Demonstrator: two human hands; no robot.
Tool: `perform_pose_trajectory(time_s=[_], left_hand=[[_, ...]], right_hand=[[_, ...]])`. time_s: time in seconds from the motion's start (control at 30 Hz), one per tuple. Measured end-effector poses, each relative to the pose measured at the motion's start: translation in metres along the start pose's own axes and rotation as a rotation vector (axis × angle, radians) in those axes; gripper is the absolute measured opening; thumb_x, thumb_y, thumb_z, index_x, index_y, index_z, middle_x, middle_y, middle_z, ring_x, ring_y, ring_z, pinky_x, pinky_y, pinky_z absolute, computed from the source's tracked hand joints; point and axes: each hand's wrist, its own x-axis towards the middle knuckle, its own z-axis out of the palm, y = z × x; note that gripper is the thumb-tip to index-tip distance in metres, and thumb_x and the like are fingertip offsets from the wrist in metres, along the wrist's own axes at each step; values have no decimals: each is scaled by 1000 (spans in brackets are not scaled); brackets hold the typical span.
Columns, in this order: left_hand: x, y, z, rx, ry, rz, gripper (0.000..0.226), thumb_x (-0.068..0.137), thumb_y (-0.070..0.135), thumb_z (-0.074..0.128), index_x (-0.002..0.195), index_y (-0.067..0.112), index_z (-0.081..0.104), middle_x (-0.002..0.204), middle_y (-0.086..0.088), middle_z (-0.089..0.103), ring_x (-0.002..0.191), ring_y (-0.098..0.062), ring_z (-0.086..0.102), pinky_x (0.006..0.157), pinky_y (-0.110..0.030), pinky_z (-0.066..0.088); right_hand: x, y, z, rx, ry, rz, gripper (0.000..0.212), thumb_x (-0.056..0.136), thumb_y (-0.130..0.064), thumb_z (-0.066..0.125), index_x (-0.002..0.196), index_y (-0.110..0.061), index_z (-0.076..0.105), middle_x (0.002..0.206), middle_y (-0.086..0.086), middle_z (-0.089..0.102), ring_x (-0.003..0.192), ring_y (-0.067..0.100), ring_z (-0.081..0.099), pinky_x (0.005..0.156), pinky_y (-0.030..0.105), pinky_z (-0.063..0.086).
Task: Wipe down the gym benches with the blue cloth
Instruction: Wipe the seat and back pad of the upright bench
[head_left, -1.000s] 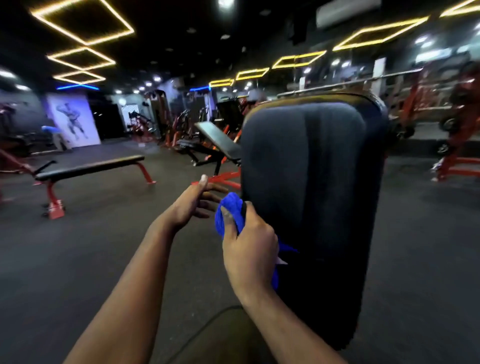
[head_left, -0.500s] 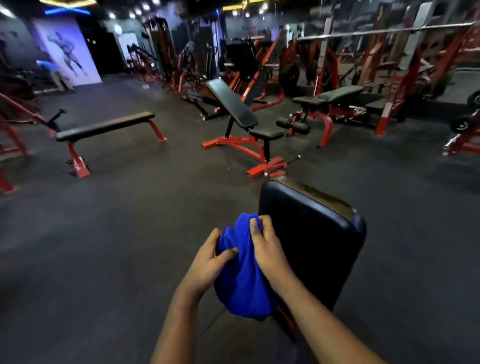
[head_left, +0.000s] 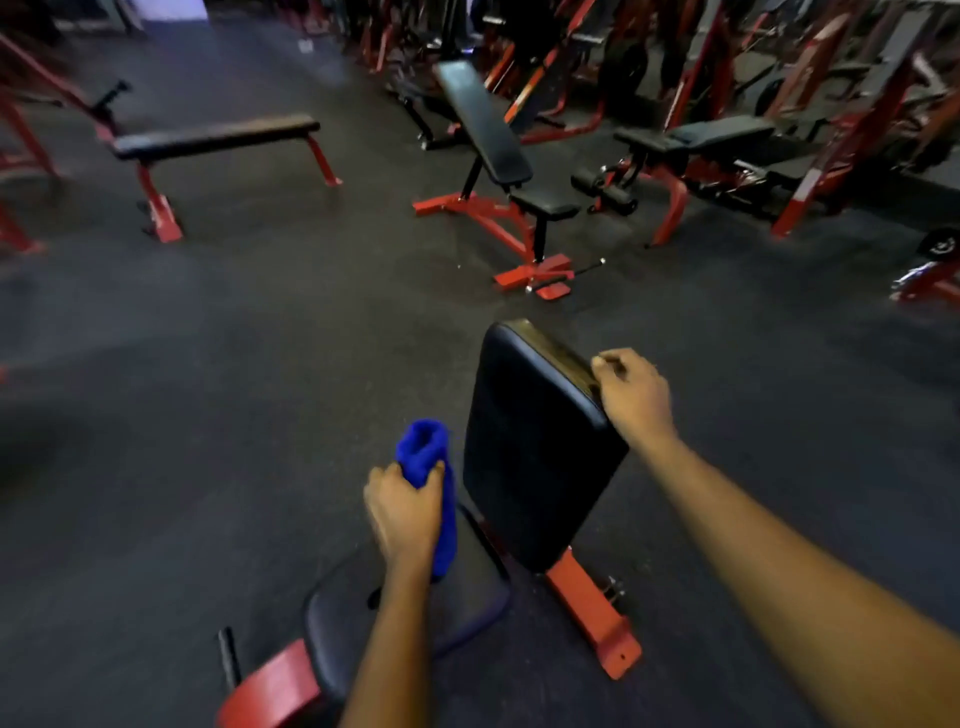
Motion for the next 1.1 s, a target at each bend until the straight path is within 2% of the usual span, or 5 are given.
perform_pose_trajectory(time_s=[0.1,0.5,0.7,0.9,1.1], left_hand=[[-15,35,36,-123,92,25,41,80,37,75,77,-3,65,83,-24,58,79,-38,60,72,-42,48],[-52,120,140,-344,99,220,51,96,56,32,146,52,26,144,2,30,125,-16,30,101,-38,18],[28,145,138,-621,70,-160,63,105,40,33,157,15,6,163,-6,12,150,-19,10,116,-26,9],[-63,143,137,-699,45,143,65,100,43,41,156,19,19,161,9,20,146,-1,17,117,-16,14],[62,148,134,-665,50,-71,60,105,34,36,155,10,13,164,-4,10,150,-15,8,120,-25,5]], right_hand=[[19,10,0,29,-372,37,28,102,-41,42,109,-24,64,113,6,63,112,27,55,84,28,36],[34,38,25,250,-229,-193,35,101,-29,44,66,-24,41,63,-6,48,65,14,45,68,40,38],[35,39,25,265,-209,-246,34,101,-27,43,67,-26,40,61,-6,43,58,7,40,63,40,35],[34,41,25,281,-202,-278,32,102,-26,43,70,-24,44,62,-5,47,58,6,44,62,36,36],[32,40,26,282,-193,-290,27,100,-26,43,77,-15,50,63,-5,45,59,6,40,61,33,33]])
